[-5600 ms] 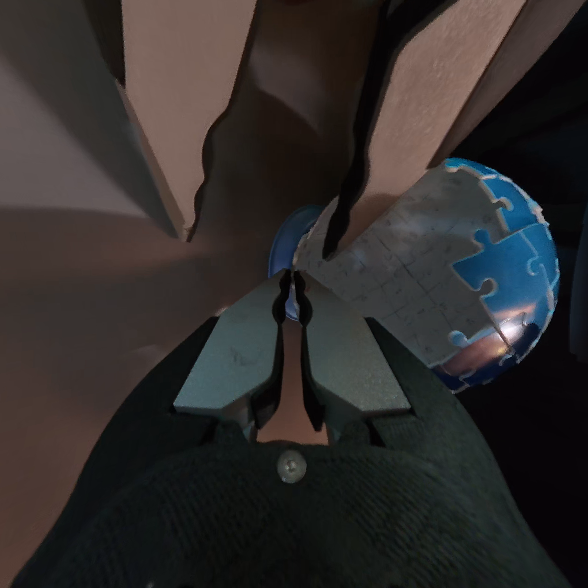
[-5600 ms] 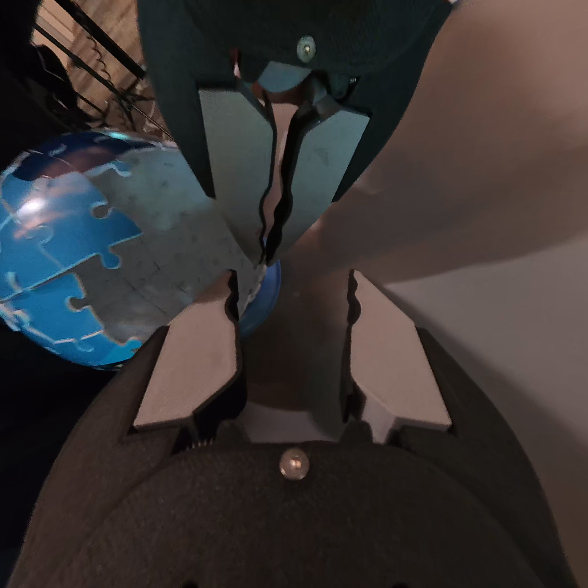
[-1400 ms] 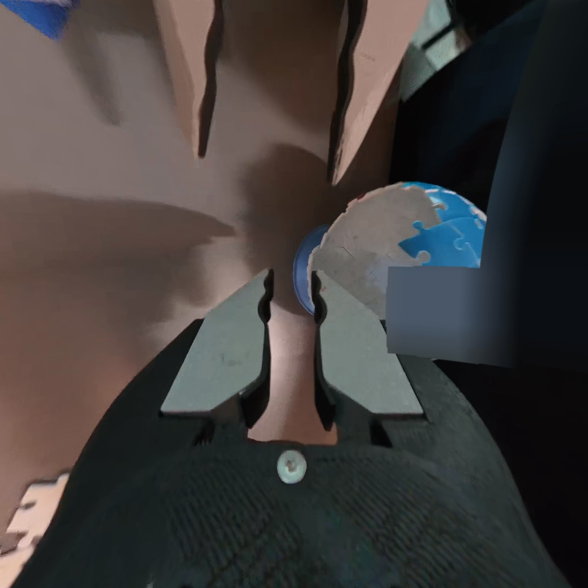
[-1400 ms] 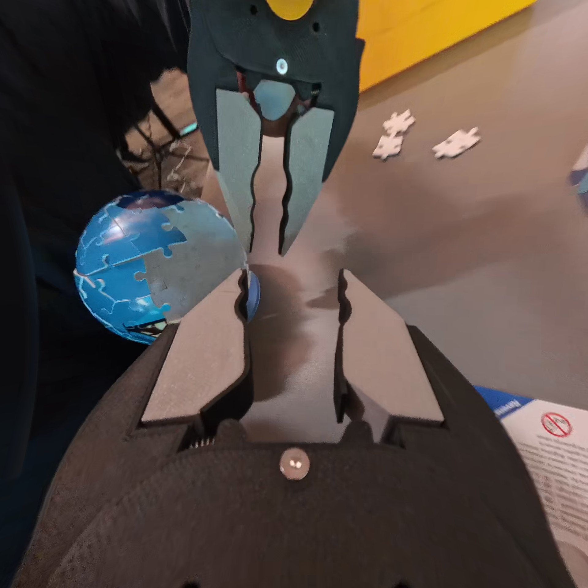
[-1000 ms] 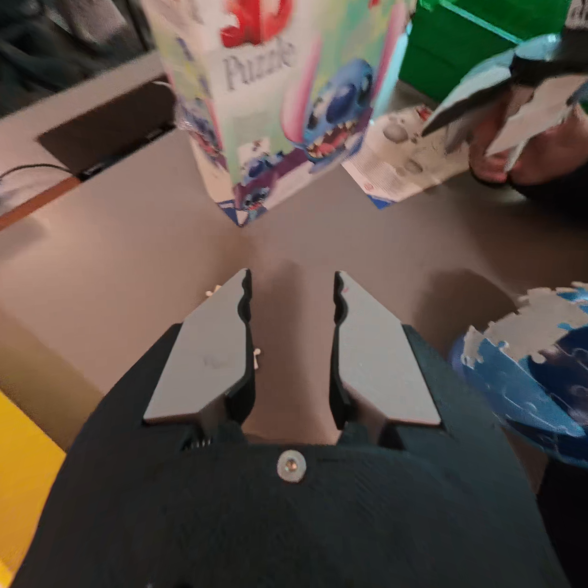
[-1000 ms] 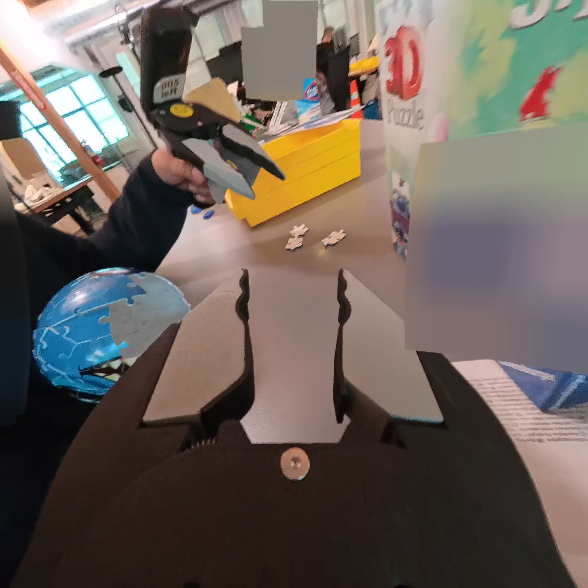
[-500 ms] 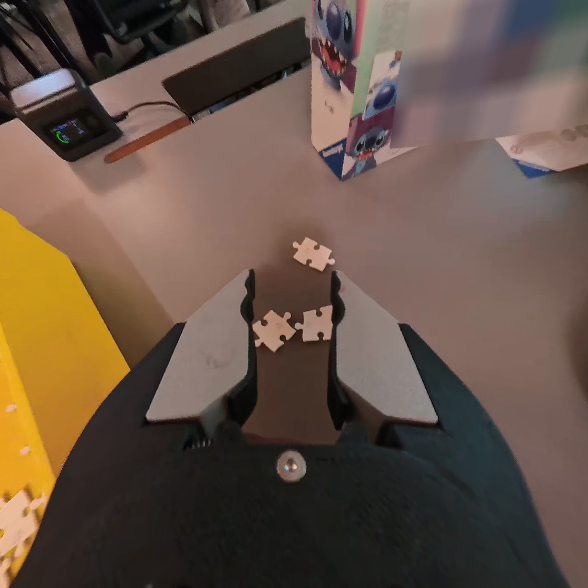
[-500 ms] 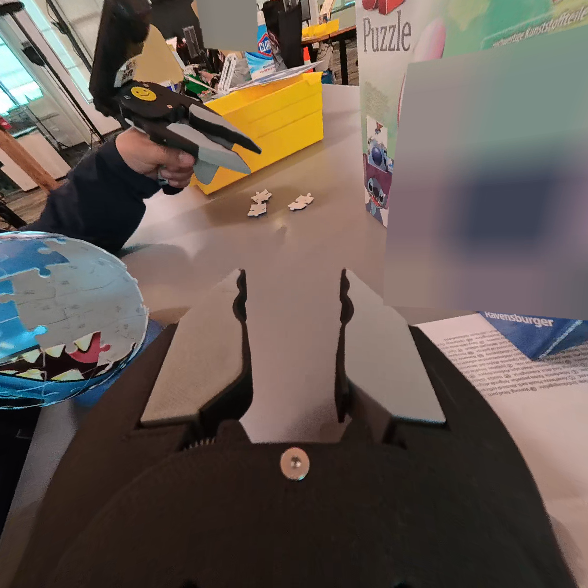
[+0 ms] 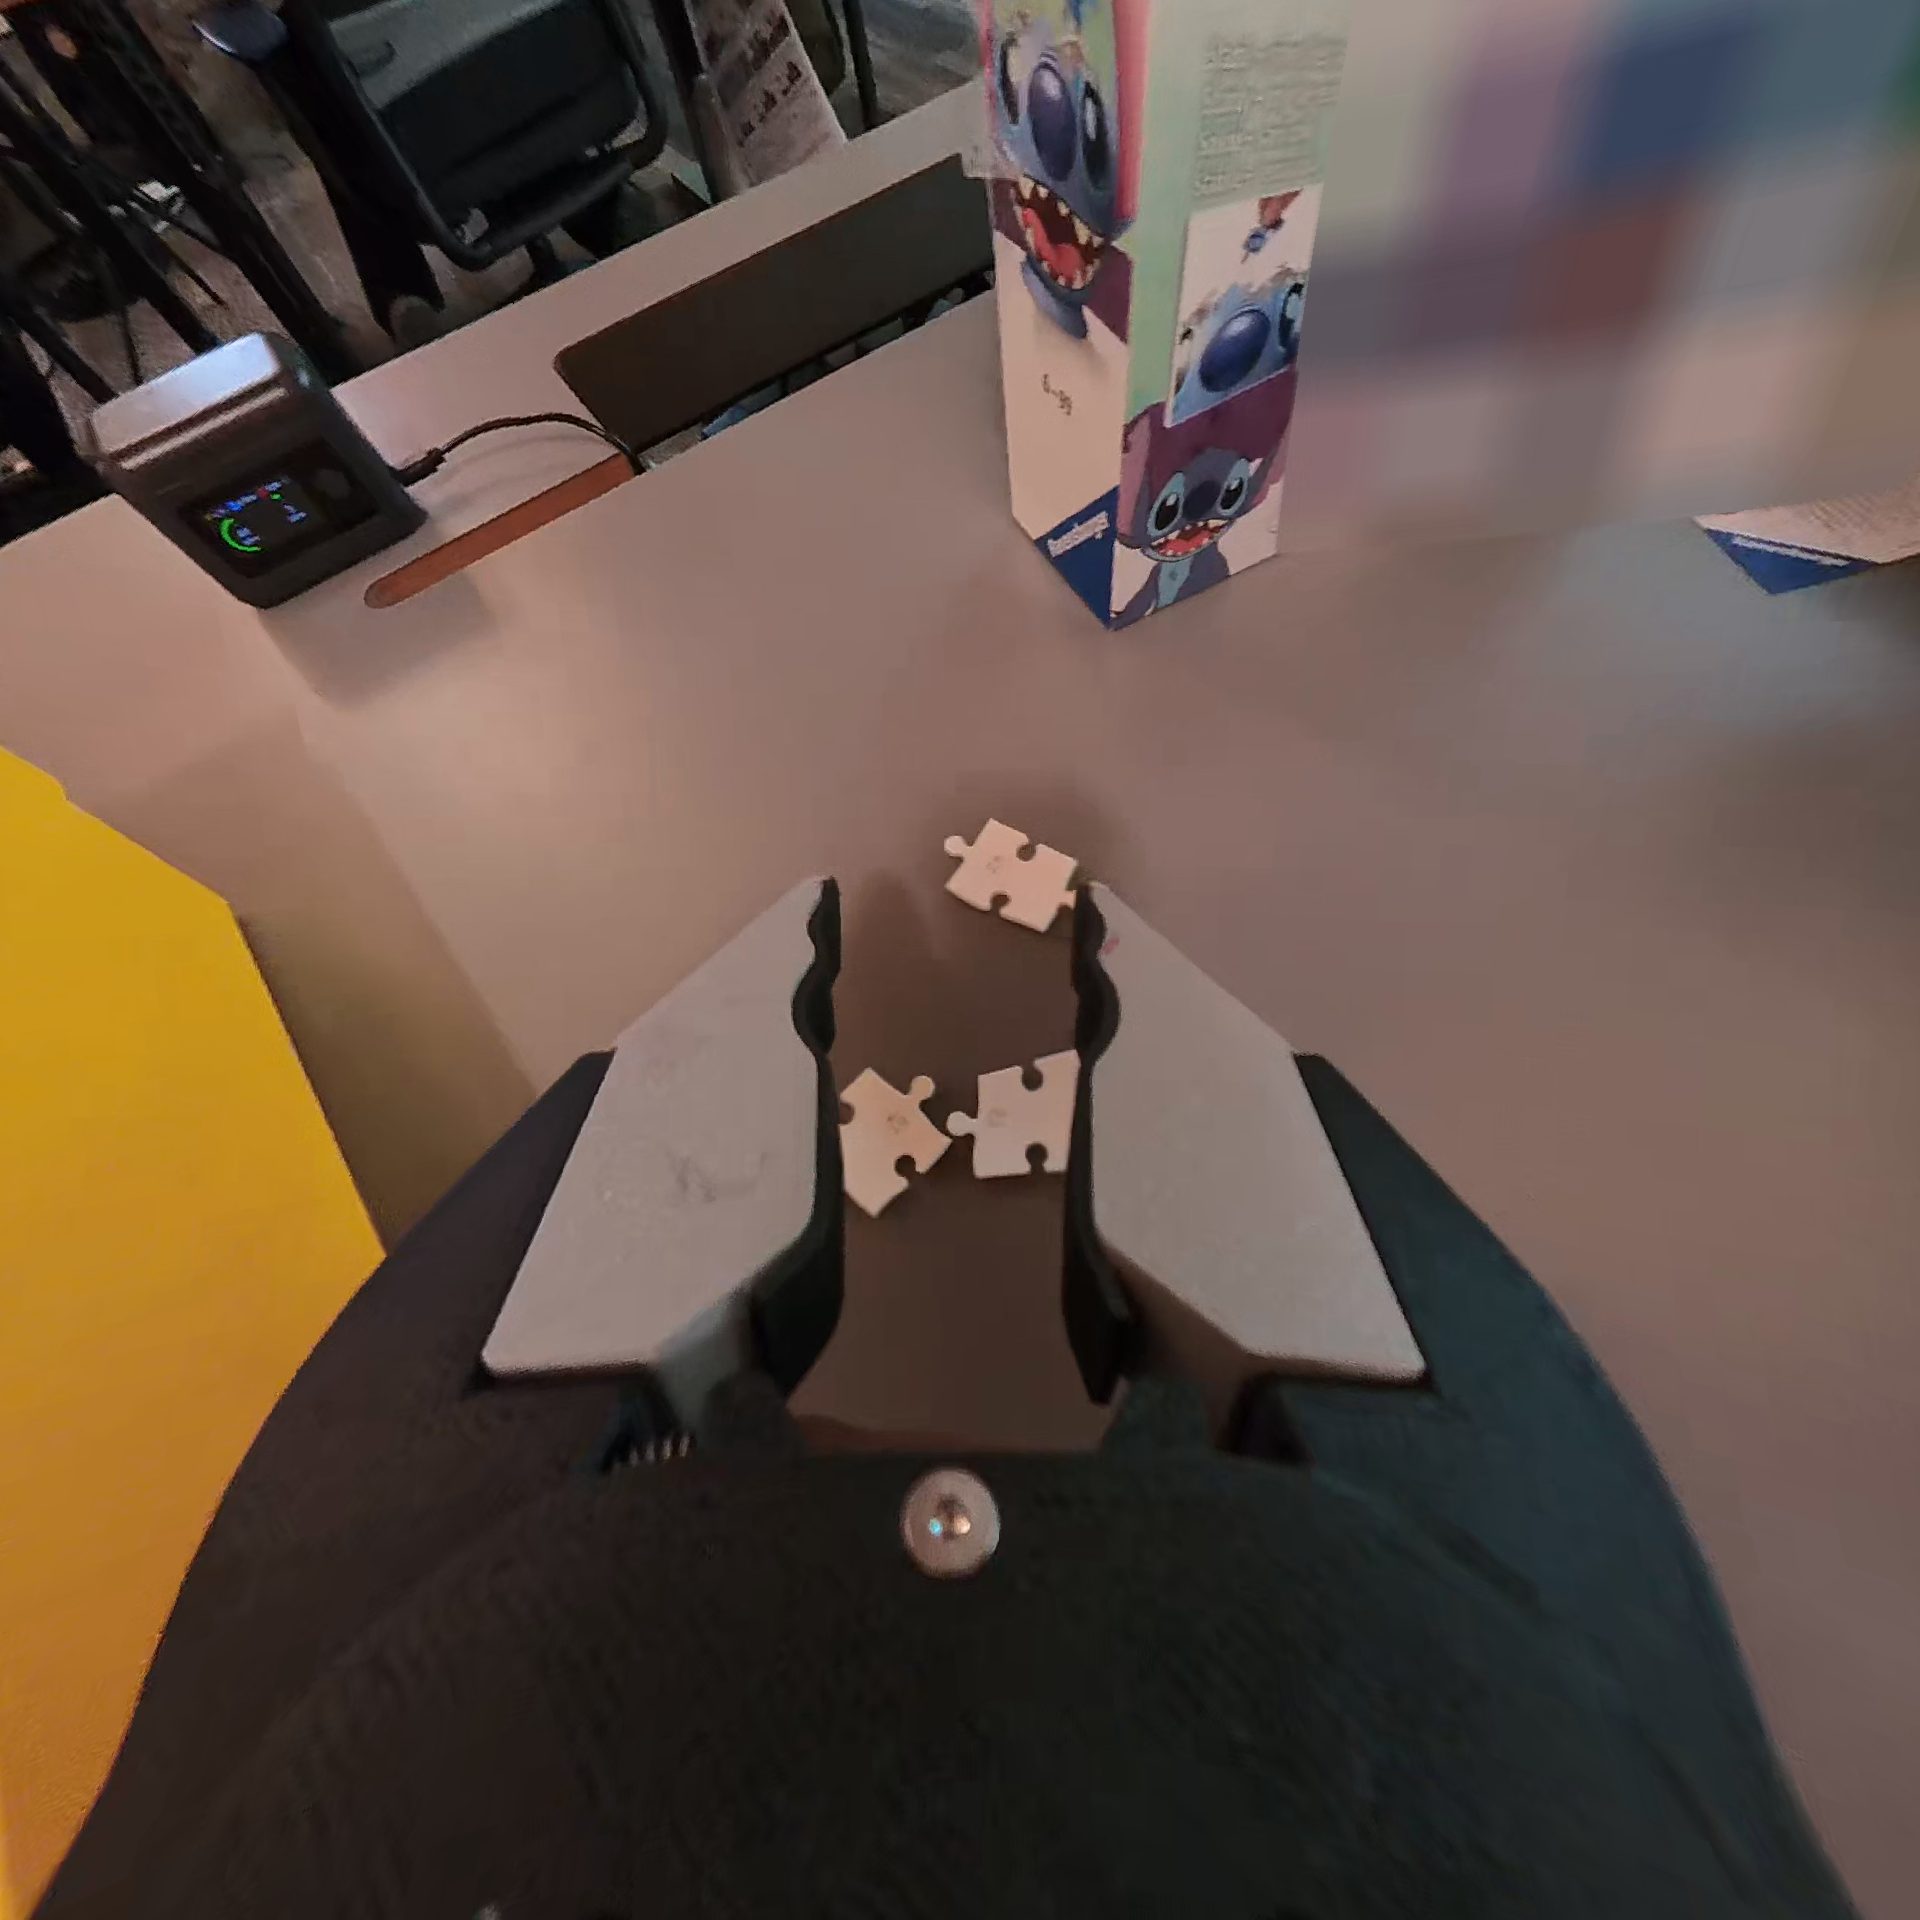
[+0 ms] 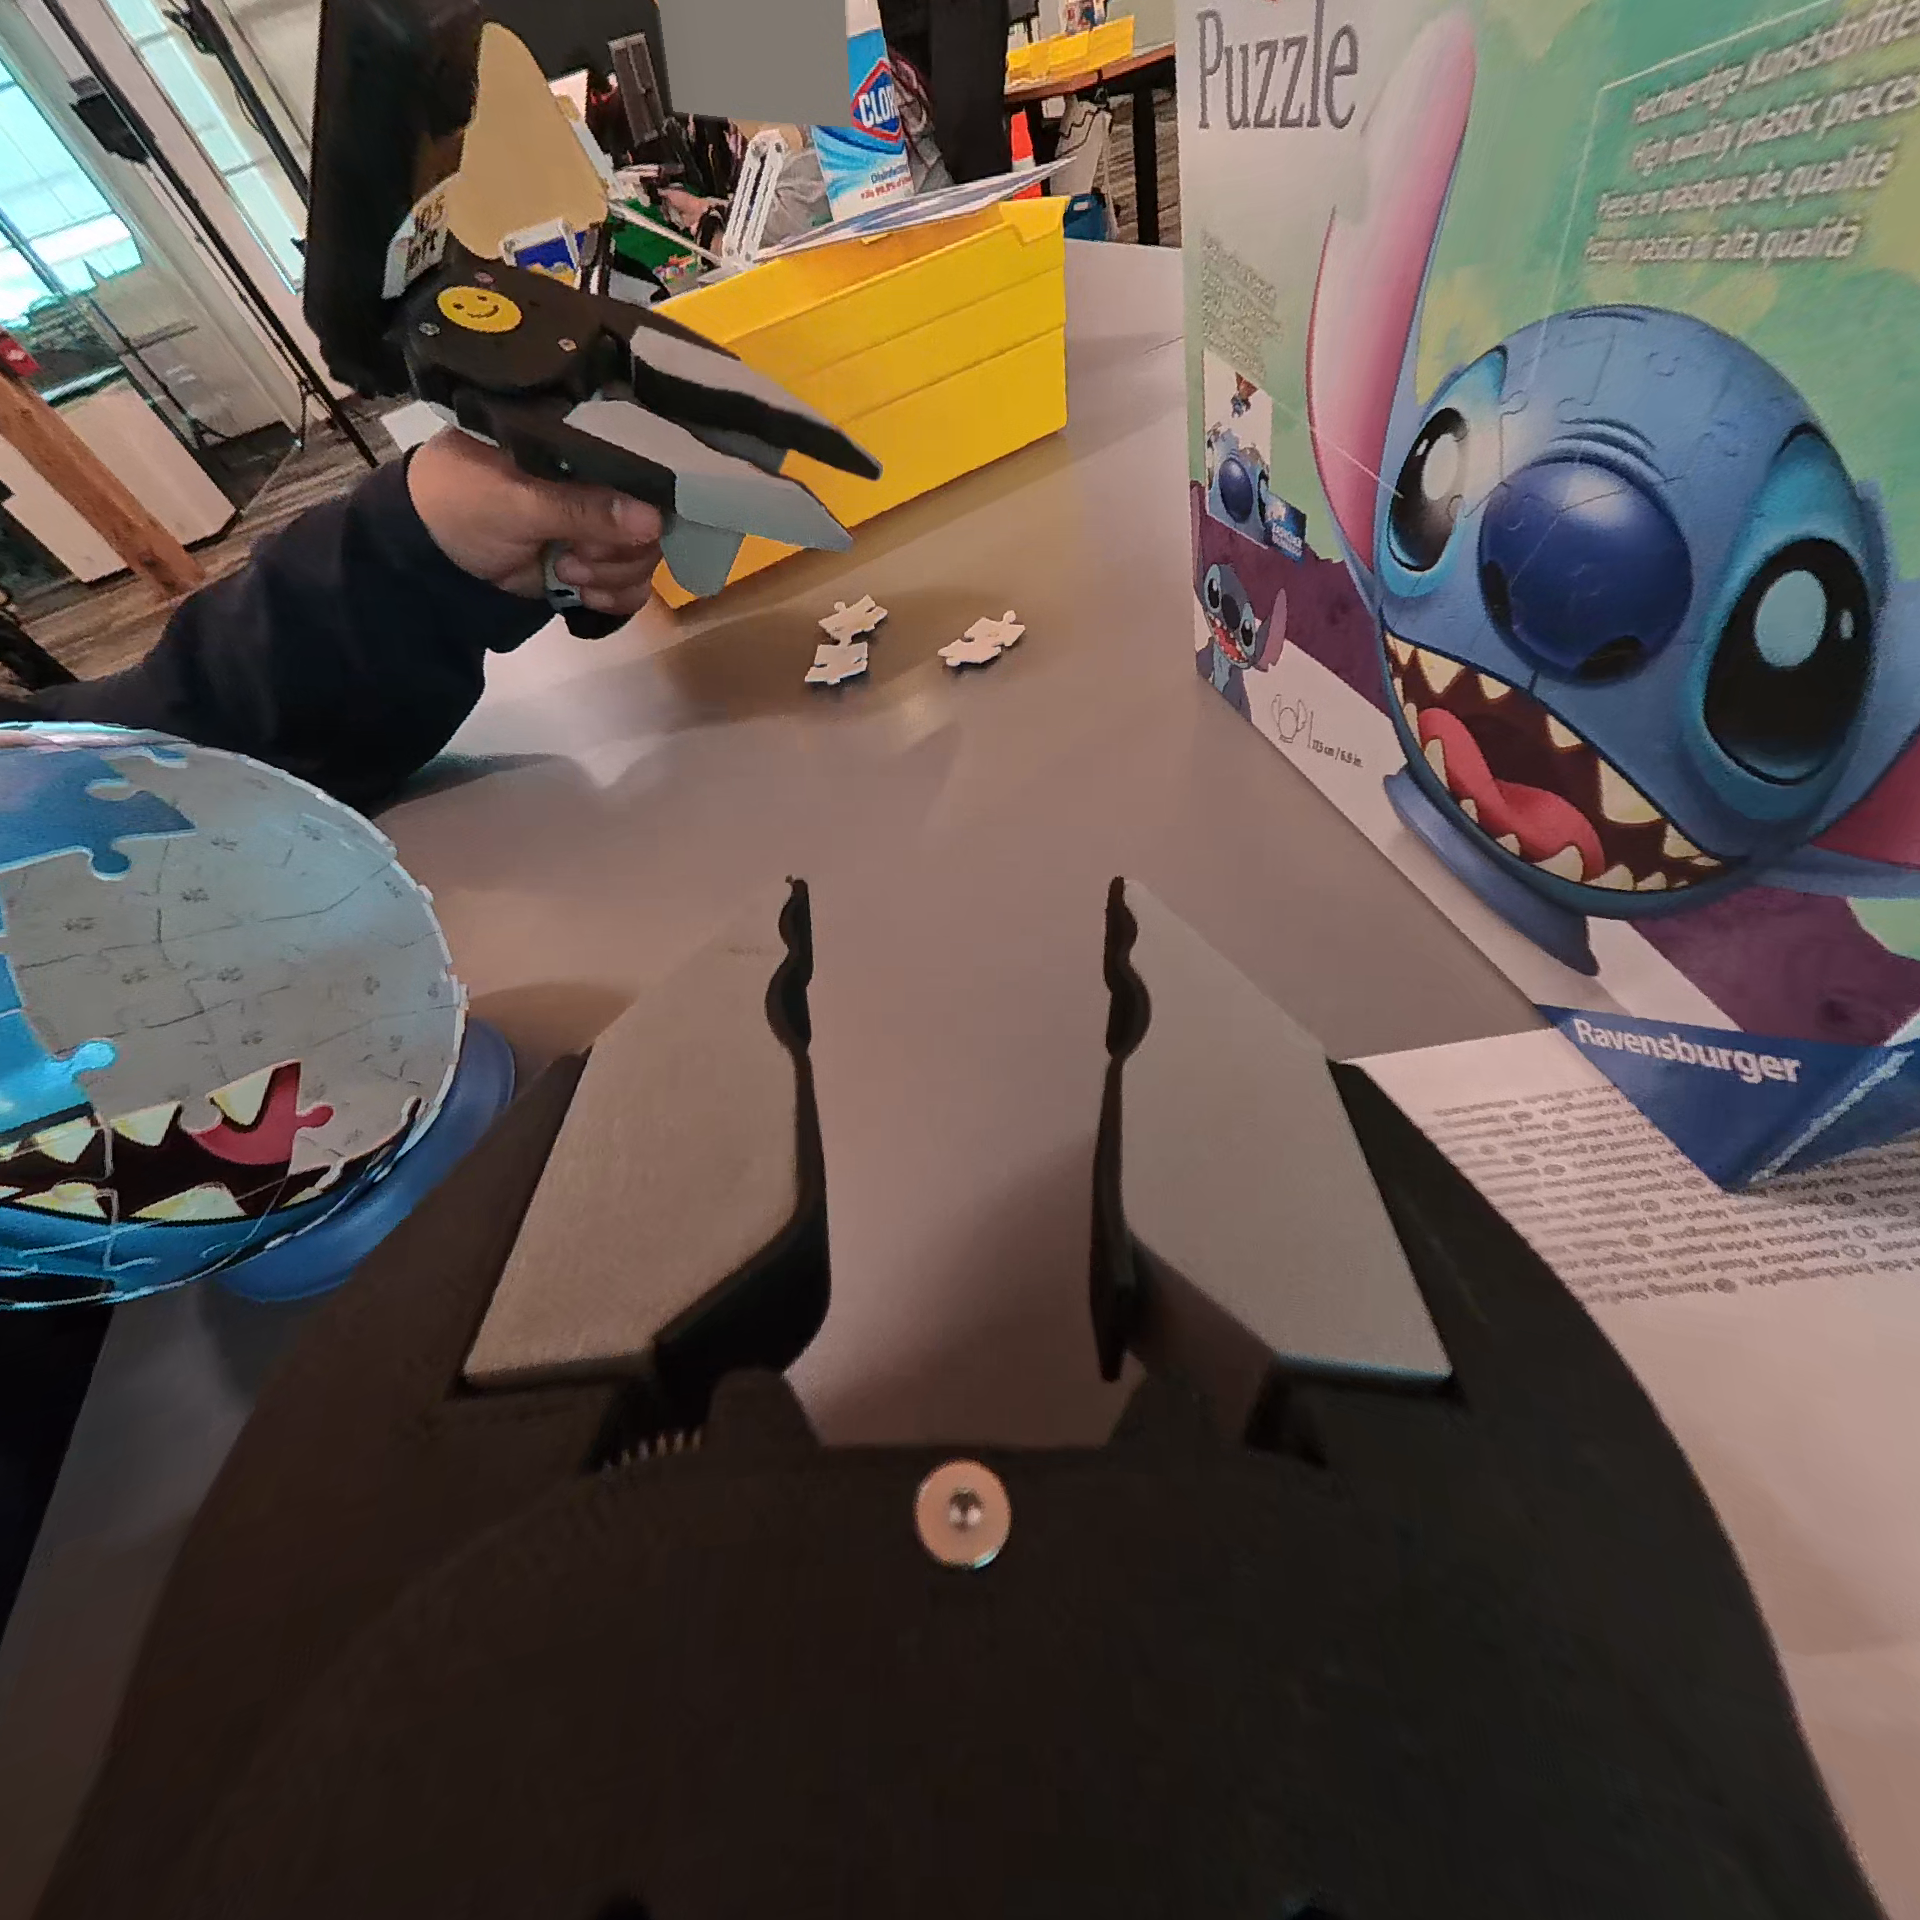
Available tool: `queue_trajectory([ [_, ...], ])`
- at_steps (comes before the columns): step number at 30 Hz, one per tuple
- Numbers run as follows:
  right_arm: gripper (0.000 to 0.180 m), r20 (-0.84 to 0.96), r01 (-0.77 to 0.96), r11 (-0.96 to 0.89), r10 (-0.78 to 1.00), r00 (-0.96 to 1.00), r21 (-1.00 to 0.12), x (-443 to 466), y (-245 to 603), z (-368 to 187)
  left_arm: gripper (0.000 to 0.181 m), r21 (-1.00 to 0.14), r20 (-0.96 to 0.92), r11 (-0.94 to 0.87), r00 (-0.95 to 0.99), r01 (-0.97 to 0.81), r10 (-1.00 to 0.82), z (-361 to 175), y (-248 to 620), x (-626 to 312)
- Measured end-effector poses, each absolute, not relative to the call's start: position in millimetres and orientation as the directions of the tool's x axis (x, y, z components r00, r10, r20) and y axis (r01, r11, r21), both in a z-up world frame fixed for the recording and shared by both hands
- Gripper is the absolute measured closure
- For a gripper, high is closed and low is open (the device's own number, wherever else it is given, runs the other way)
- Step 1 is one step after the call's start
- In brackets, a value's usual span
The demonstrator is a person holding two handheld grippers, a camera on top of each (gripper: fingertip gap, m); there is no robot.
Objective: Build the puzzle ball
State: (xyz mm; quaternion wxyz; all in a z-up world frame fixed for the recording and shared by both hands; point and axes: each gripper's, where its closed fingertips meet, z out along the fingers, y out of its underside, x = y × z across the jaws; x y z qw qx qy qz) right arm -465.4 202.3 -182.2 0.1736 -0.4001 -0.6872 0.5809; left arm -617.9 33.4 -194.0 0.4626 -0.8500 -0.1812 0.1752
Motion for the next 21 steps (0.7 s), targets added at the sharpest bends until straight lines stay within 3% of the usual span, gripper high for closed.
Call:
queue_trajectory([
  [21,0.127,-0.143,0.305,0.092,0.733,-0.665,-0.948,-458,192,-184,0.136,-0.881,-0.06,-0.453,0.92,0.133,0.387,-190,60,-587],
])
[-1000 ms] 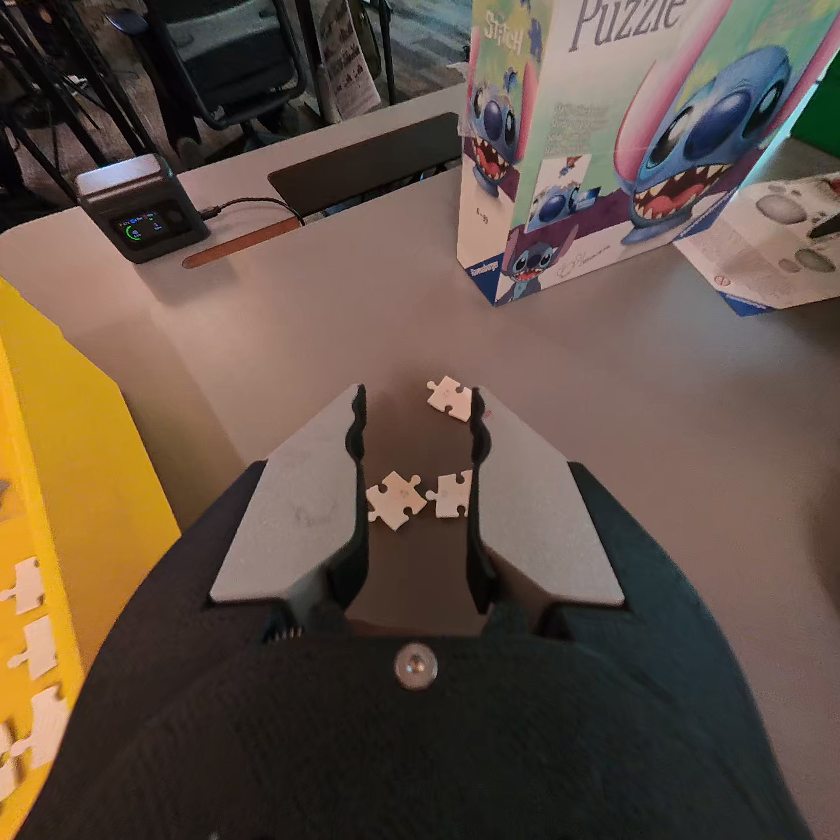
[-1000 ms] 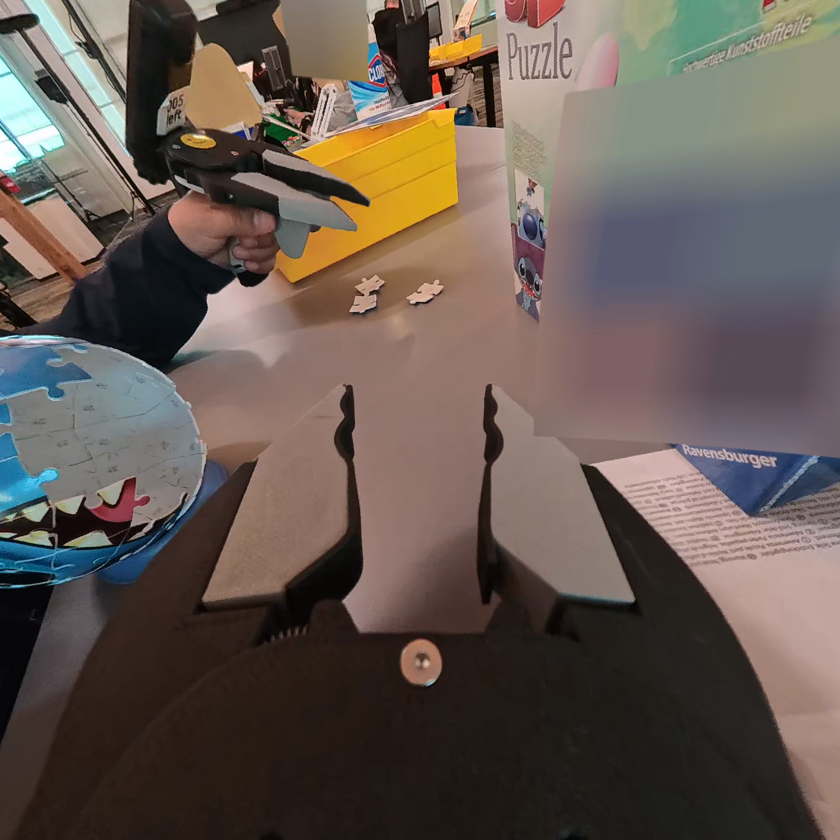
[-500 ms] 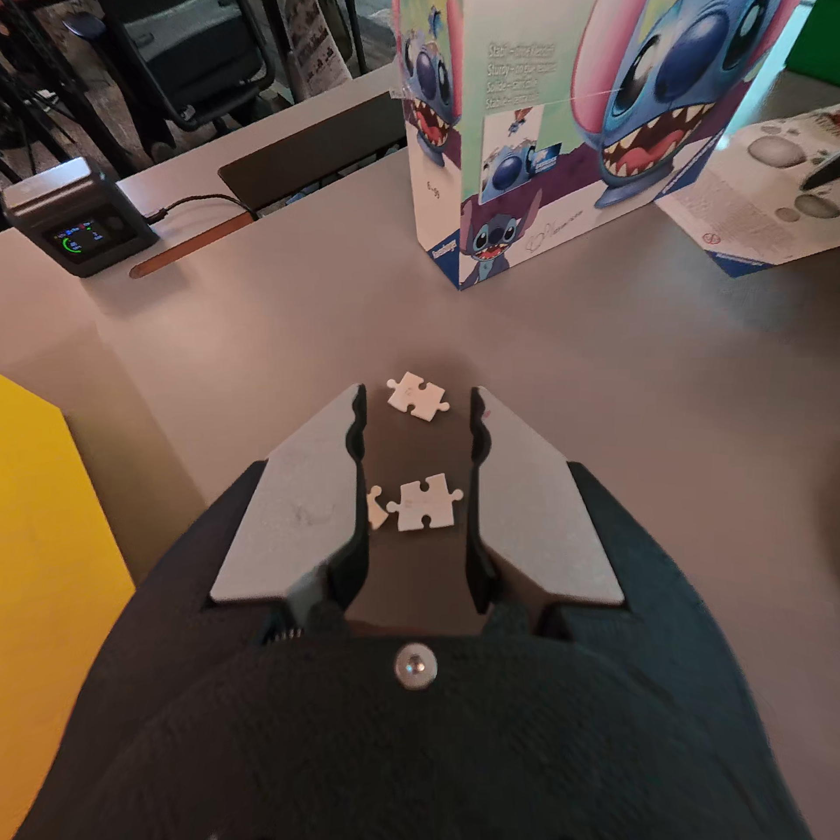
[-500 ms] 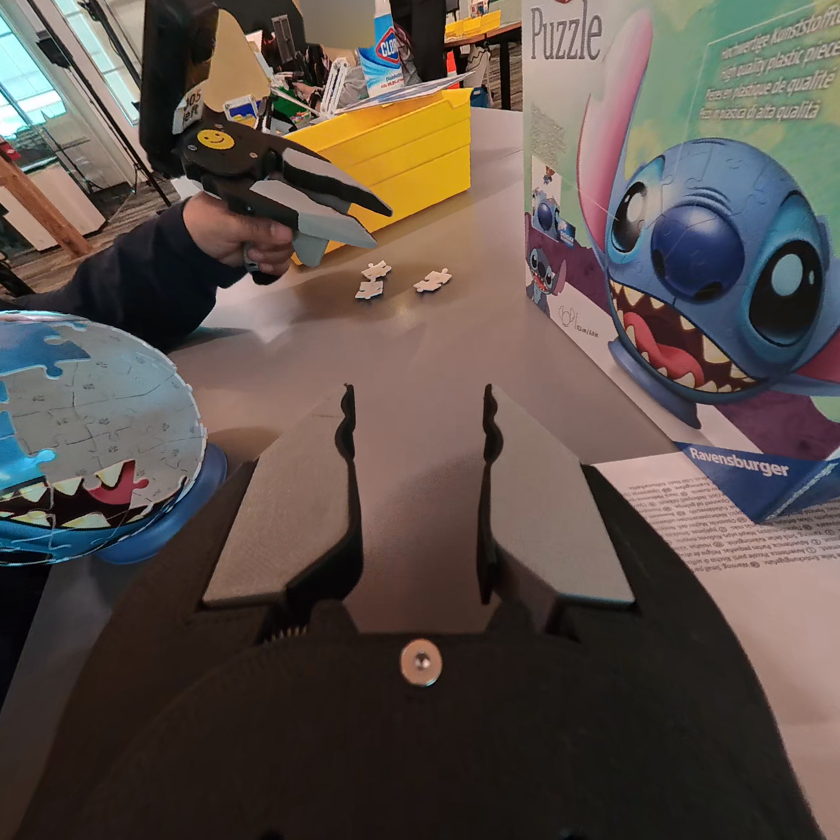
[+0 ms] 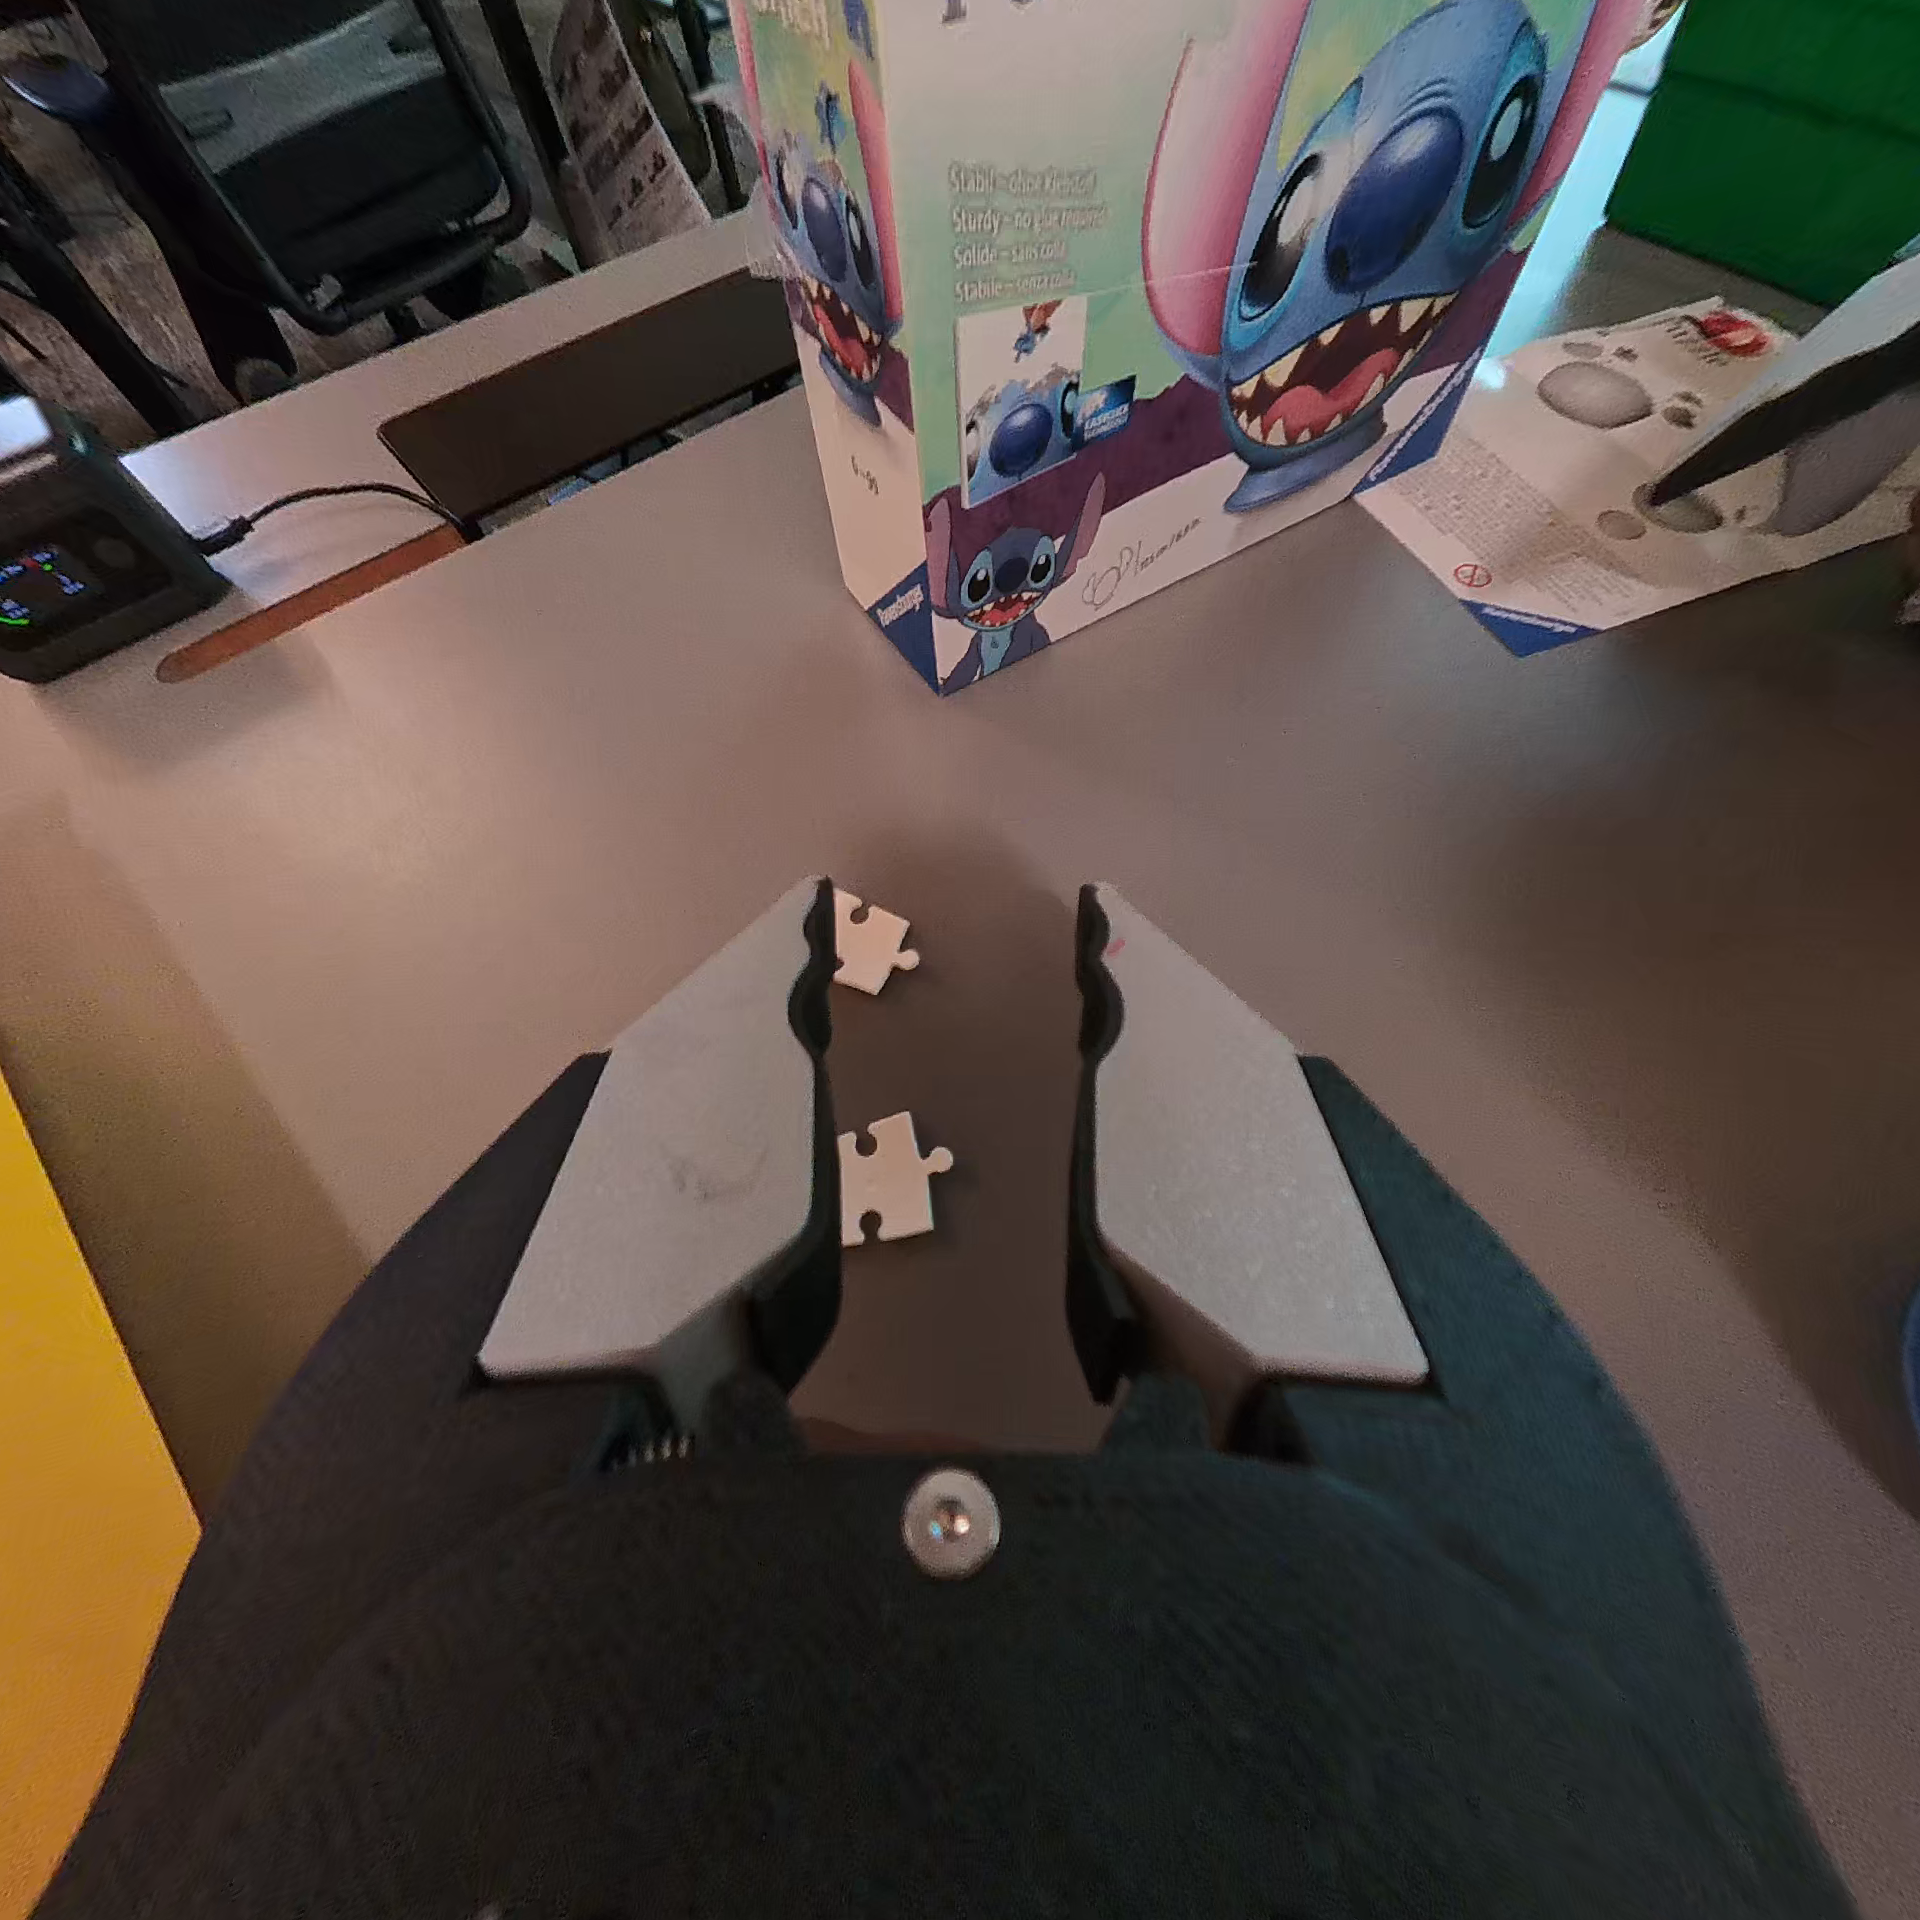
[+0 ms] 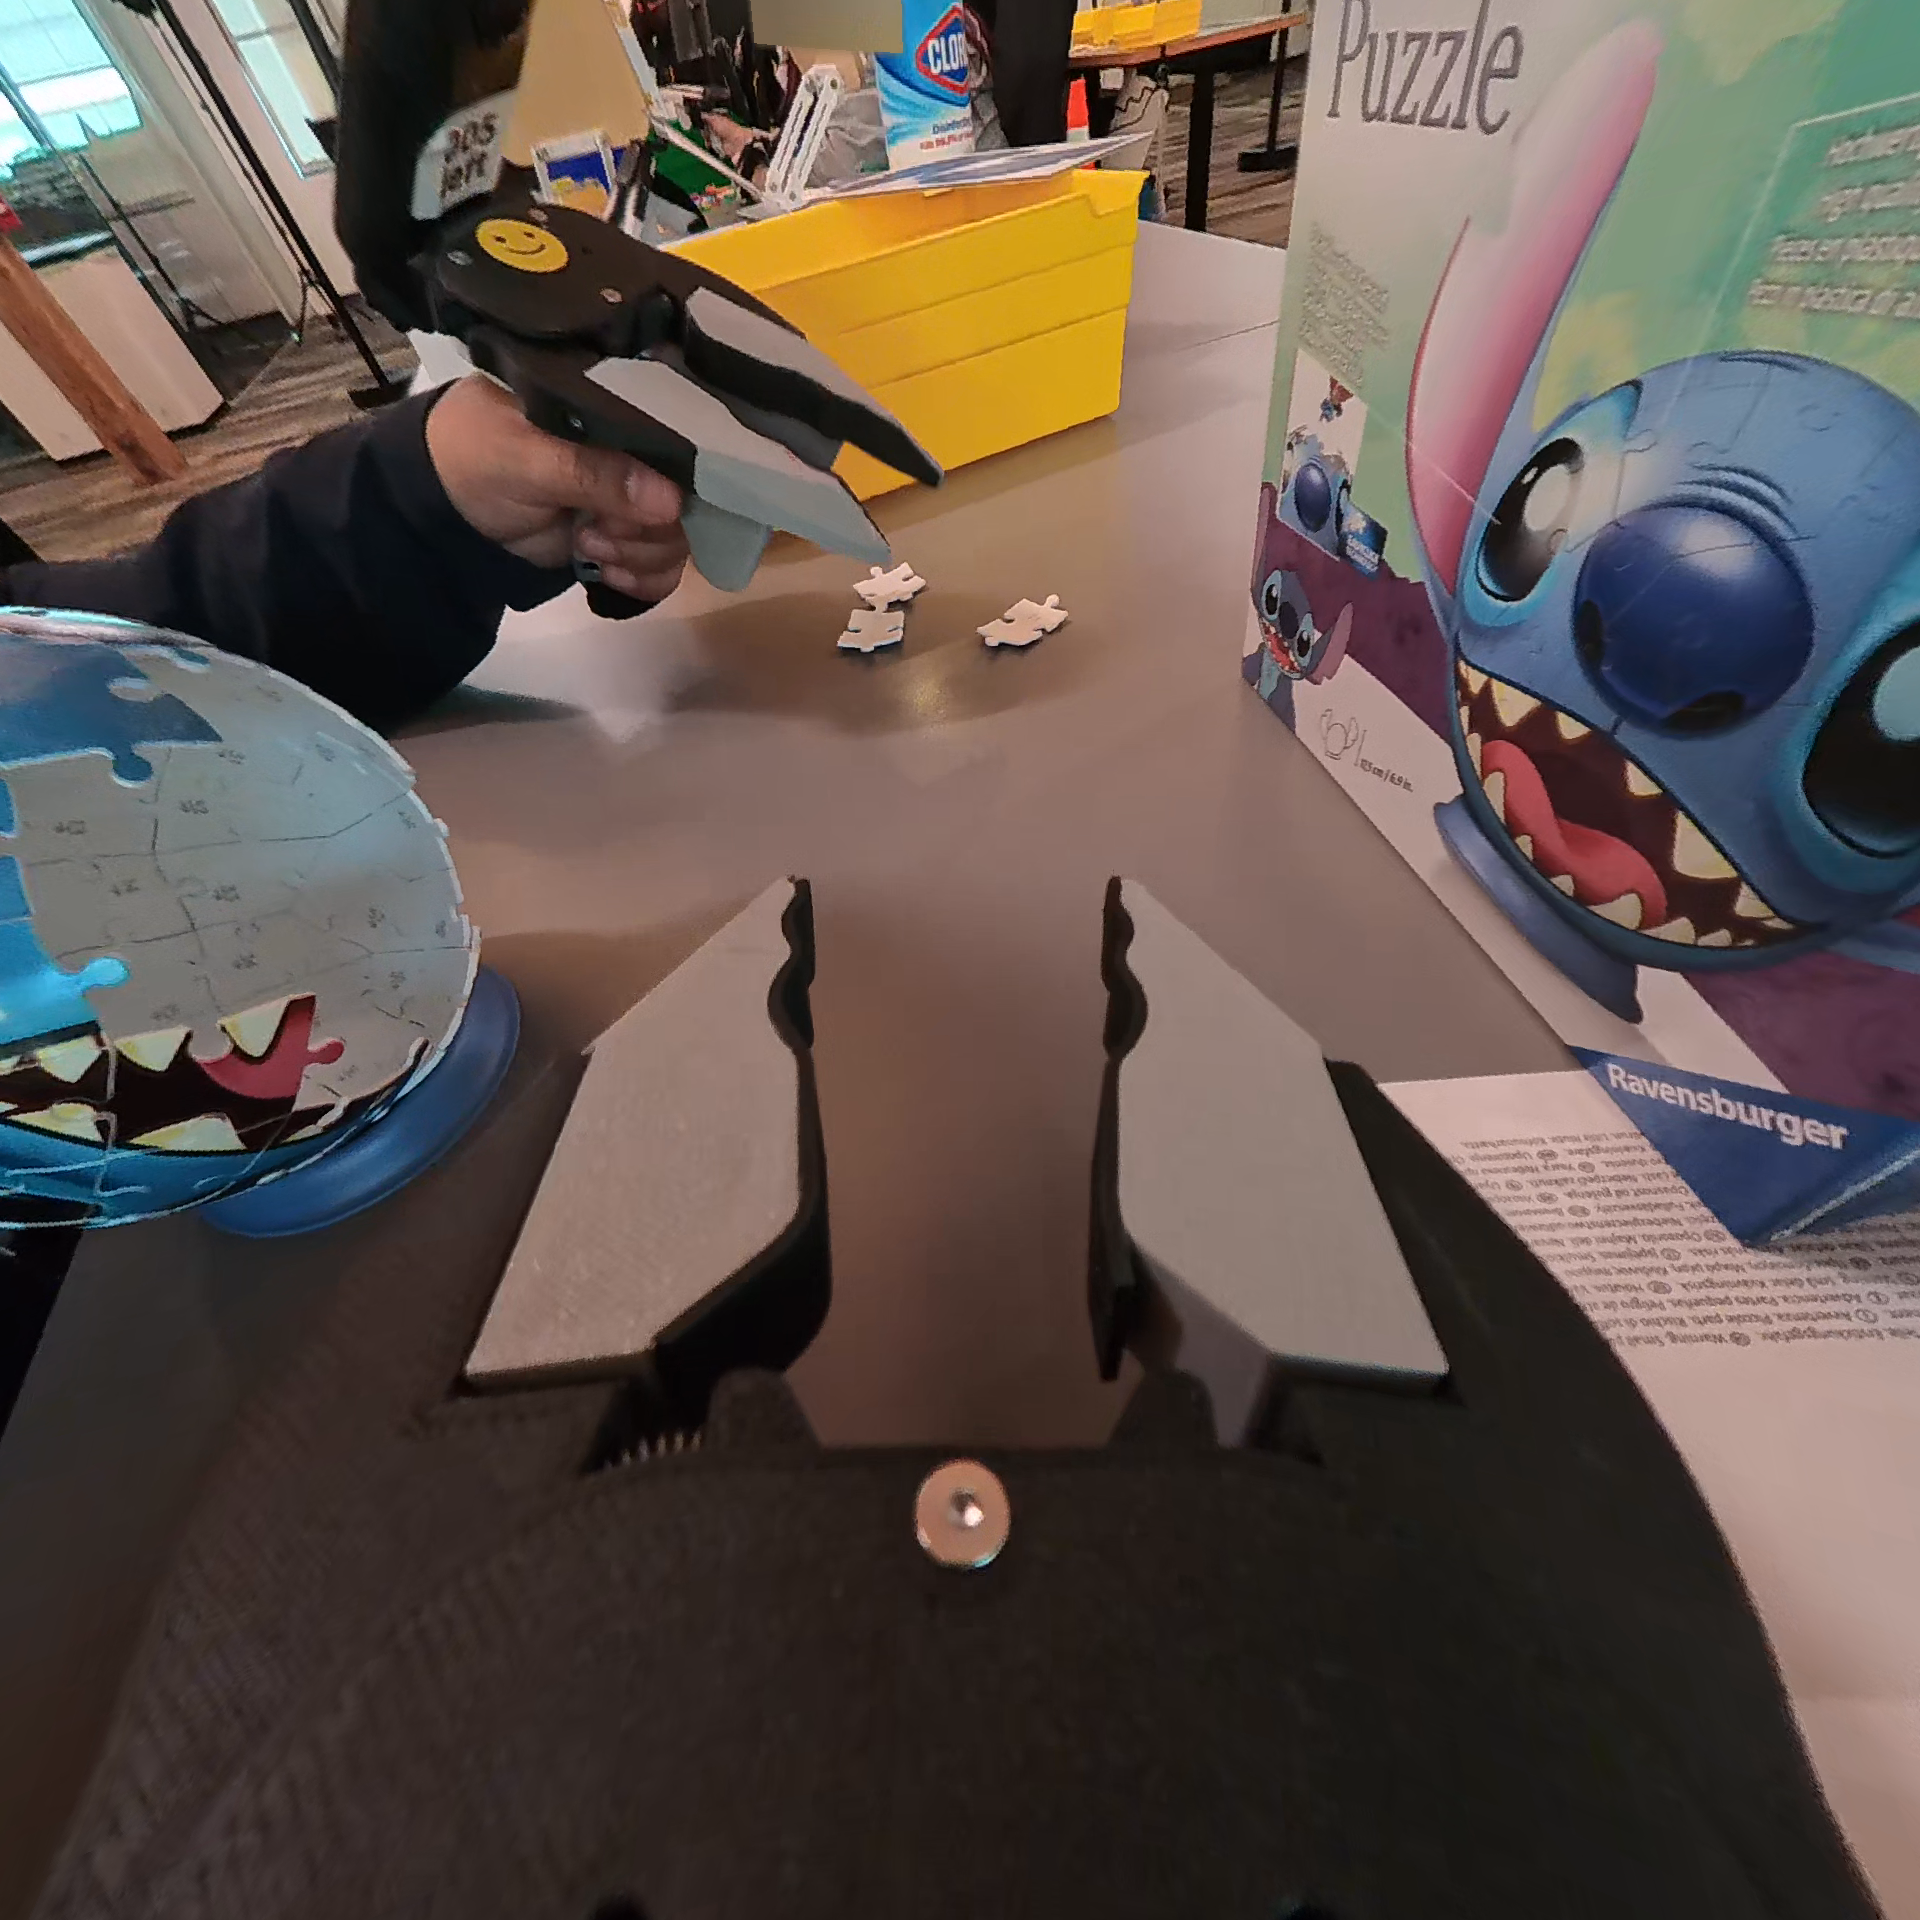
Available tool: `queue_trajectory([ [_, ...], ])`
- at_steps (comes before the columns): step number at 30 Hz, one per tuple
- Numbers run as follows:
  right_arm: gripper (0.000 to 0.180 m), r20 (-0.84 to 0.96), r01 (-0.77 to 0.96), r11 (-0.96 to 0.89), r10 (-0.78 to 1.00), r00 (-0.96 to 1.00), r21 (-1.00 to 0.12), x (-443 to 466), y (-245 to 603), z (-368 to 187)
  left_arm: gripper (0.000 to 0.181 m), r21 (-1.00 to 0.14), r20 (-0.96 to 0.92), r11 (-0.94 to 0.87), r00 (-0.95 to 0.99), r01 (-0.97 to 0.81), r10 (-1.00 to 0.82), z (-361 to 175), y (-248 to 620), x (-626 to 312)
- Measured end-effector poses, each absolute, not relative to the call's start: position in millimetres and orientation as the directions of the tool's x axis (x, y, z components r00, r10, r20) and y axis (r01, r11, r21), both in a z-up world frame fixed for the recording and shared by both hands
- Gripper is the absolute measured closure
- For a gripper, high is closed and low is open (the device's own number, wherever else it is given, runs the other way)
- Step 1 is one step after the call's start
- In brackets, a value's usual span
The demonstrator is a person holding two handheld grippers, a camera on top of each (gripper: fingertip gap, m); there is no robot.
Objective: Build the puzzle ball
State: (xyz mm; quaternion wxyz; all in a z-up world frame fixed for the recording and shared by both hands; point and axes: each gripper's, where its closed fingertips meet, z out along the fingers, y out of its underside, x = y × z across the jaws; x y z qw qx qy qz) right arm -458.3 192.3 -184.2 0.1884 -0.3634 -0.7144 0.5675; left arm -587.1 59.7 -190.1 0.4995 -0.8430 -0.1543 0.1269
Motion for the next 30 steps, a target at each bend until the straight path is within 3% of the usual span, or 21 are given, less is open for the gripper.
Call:
queue_trajectory([
  [30,0.126,-0.175,0.31,0.059,0.718,-0.673,-0.949,-457,193,-181,0.135,-0.904,0.022,-0.396,0.942,0.162,0.335,-175,67,-569],
])
